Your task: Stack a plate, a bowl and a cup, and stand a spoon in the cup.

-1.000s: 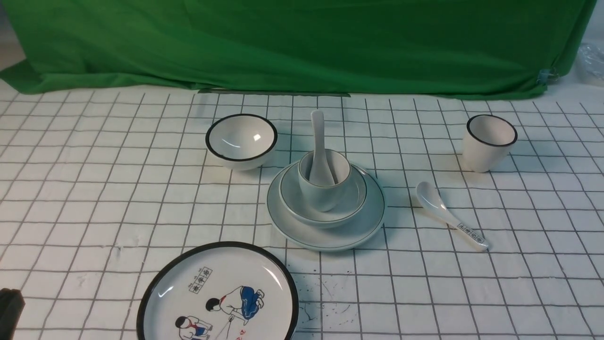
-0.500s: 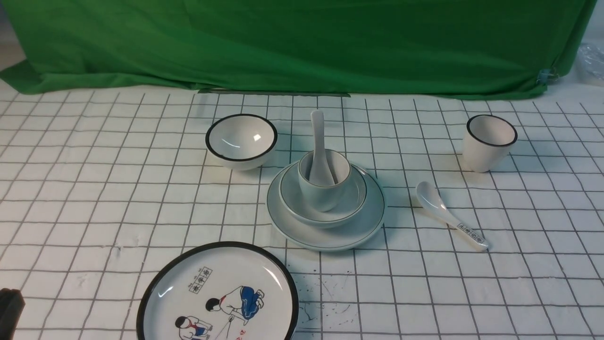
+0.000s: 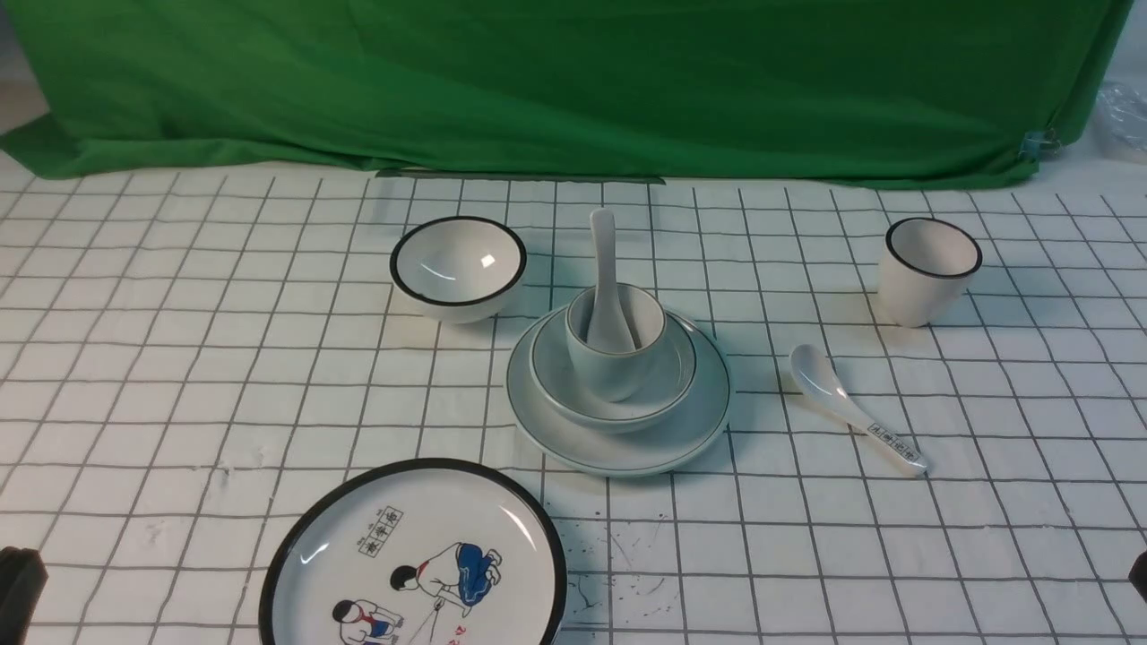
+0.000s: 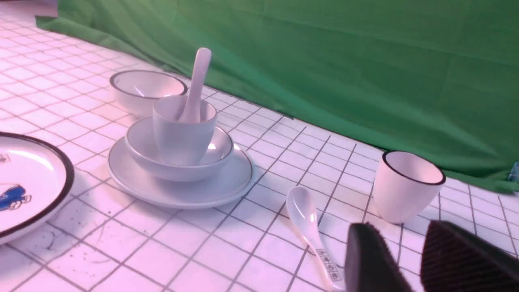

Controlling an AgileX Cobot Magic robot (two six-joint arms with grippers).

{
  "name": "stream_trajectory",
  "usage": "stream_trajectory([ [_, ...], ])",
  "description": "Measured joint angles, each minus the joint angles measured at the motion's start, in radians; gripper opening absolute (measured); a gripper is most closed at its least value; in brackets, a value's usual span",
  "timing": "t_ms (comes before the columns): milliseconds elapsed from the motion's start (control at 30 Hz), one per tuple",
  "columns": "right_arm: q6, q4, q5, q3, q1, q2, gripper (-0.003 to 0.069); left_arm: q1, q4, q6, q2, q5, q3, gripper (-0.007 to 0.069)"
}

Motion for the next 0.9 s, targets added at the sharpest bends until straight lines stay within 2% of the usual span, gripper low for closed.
stream_trajectory([
  [200,0.019,0.0,0.002,0.0,0.0,0.0,0.0242,0.0,0.0,0.004,0.0,0.0,0.0,0.0004],
  [300,0.019,0.0,0.019,0.0,-0.033,-0.011,0.0242,0.0,0.0,0.007,0.0,0.0,0.0,0.0004],
  [400,0.039,0.0,0.048,0.013,-0.166,-0.019,0.0242,0.0,0.0,0.011,0.0,0.001,0.0,0.0004],
  [433,0.039,0.0,0.05,0.018,-0.183,-0.02,0.0242,0.0,0.0,0.011,0.0,0.001,0.0,0.0004],
  [467,0.039,0.0,0.061,0.05,-0.257,-0.026,0.0242,0.0,0.0,0.011,0.0,0.001,0.0,0.0004],
  [633,0.041,0.0,0.18,0.11,-0.393,-0.091,0.0242,0.0,0.0,0.012,-0.001,0.003,0.0,0.0004],
  [900,0.083,0.0,0.212,0.11,-0.414,-0.099,0.0242,0.0,0.0,0.012,-0.001,0.003,0.0,0.0004],
])
